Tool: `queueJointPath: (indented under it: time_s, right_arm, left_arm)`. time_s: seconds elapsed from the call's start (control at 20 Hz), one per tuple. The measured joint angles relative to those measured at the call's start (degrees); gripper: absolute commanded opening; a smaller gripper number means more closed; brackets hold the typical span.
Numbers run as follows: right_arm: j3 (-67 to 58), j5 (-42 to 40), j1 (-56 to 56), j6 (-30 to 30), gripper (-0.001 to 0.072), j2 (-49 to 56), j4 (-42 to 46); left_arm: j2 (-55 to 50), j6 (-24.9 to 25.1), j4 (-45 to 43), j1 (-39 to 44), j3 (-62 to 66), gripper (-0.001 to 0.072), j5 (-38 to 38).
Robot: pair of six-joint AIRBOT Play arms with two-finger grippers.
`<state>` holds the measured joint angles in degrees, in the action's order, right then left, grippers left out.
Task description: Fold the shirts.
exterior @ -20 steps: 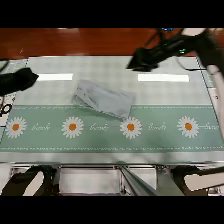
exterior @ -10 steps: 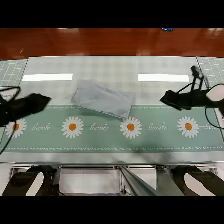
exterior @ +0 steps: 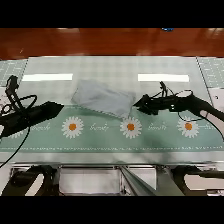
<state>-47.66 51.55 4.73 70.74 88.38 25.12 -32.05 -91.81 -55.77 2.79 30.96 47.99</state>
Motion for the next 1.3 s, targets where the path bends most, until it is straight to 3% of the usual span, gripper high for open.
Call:
queueJointPath:
  time_s: [0.45,0.5,0.55,1.0,1.3]
  right_arm:
    - [-13.6,4.5,8.0,-1.2,0.0375,8.5,-1.7]
    - [-15.3,5.7,8.3,-0.7,0.0224,8.6,-1.0]
    - [-17.3,7.4,8.7,0.0,0.0023,8.8,0.4]
    - [-29.2,14.3,9.4,5.5,0.0022,7.3,7.6]
    - [-46.8,22.0,5.4,13.2,0.0022,2.1,20.7]
  left_arm:
    - [-1.3,0.0,0.3,0.2,-0.3,0.0028,-1.7]
    - [-1.5,0.0,0.3,0.2,-0.3,0.0028,-1.7]
    - [-1.6,0.0,0.3,0.2,-0.3,0.0028,-1.8]
    - [-1.8,0.0,0.3,0.2,-0.3,0.0028,-1.9]
    - [-1.8,0.0,0.3,0.2,-0.3,0.0028,-0.3]
